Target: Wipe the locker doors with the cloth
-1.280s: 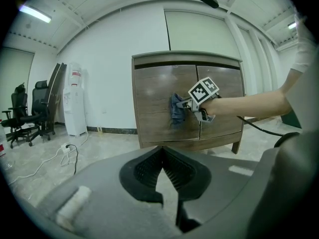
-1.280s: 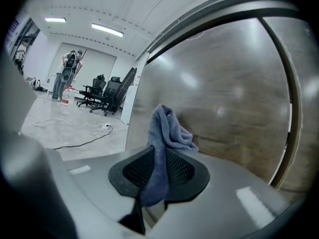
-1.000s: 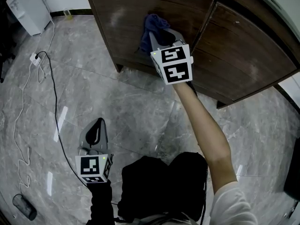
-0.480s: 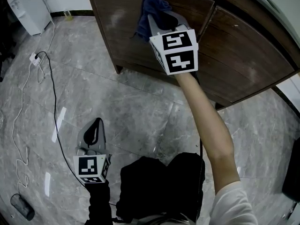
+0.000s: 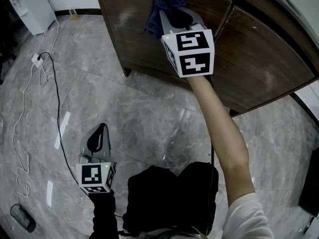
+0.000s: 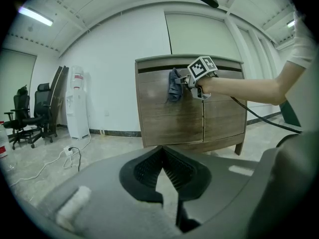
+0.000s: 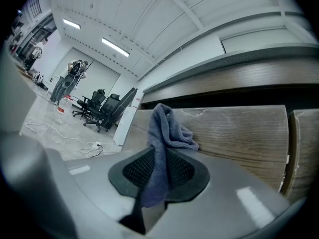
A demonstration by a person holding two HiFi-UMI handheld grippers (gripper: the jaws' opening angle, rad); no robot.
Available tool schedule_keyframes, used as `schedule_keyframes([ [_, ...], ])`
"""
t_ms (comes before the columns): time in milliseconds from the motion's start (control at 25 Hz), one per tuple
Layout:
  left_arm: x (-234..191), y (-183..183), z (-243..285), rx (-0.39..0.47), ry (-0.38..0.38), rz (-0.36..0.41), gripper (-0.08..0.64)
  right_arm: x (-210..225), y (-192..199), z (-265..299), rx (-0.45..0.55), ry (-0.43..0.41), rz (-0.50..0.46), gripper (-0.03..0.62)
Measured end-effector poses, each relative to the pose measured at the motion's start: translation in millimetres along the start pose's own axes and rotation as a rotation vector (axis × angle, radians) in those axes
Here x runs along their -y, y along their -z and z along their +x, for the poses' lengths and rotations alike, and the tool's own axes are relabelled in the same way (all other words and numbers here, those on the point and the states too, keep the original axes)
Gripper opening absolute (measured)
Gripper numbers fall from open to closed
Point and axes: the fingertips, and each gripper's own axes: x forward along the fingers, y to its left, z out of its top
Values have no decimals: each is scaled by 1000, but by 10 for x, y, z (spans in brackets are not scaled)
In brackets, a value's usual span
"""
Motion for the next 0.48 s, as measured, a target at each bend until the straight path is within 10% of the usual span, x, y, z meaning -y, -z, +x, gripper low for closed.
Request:
schedule_keyframes([
  [480,-24,95,27,-12,-1,-13,3,-288,530,67,-81,-35,16,70],
])
